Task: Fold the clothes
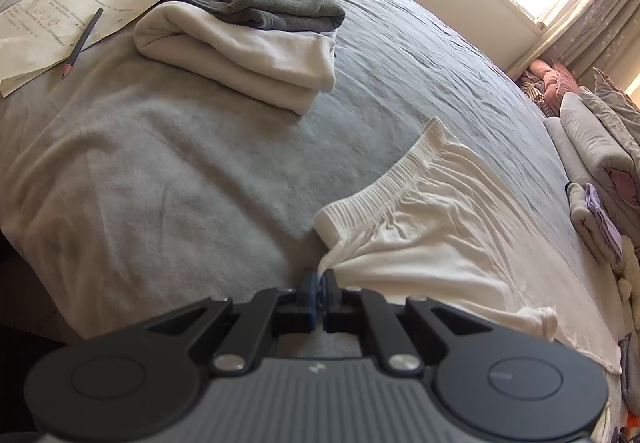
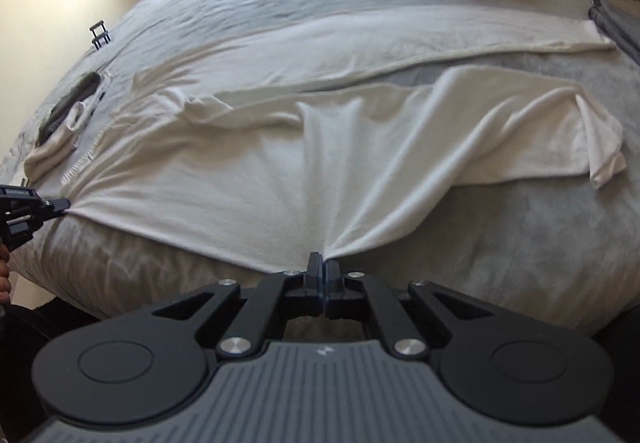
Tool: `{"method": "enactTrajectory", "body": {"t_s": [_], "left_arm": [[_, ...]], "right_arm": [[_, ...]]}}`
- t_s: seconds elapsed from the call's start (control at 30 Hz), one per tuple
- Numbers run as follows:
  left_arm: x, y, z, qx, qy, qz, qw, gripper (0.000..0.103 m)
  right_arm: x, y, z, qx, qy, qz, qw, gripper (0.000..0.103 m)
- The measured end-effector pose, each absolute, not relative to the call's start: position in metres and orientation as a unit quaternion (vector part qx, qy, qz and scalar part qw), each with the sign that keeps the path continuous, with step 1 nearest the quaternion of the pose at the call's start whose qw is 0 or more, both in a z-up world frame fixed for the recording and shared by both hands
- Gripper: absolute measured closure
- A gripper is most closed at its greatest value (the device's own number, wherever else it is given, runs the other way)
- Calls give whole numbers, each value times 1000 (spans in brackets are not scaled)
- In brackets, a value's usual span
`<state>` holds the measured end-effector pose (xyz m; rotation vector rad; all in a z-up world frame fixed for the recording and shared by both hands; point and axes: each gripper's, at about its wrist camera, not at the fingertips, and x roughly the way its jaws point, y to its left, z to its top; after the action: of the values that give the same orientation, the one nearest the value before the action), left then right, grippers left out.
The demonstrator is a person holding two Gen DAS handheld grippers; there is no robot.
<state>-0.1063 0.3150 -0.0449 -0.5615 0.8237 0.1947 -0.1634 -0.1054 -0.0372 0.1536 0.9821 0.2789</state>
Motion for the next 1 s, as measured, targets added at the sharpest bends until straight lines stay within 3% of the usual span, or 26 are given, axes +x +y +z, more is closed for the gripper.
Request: {"method": "enactTrajectory", "body": {"t_s": [0.13, 0.2, 0.23, 0.27, 0.37, 0.43, 0.47, 1.0], "left_arm": [[-105, 313, -40, -258, 395, 87, 878, 93], [-104, 311, -35, -250, 395, 81, 880, 79], [-104, 311, -31, -243, 392, 80, 883, 65], [-103, 309, -27, -233, 388, 83, 888, 57], [-97, 306, -15, -206, 375, 85, 900, 55], [-90, 304, -9, -196, 369, 78, 905, 54], [-85, 303, -7, -192, 367, 73, 907, 54], [49, 293, -22, -165, 379, -10, 911, 56]], "right_arm": [[-162, -102, -36, 58, 470, 138, 870, 102], [-162, -101, -33, 52, 471, 146, 869, 97], [-162, -102, -31, 51, 471, 150, 868, 93], [-162, -101, -29, 48, 472, 154, 867, 91], [-162, -98, -22, 36, 468, 166, 867, 87], [-161, -95, -16, 27, 461, 172, 870, 70], [-160, -93, -13, 24, 458, 175, 871, 68], [-96, -39, 1, -43, 397, 224, 889, 68]]}}
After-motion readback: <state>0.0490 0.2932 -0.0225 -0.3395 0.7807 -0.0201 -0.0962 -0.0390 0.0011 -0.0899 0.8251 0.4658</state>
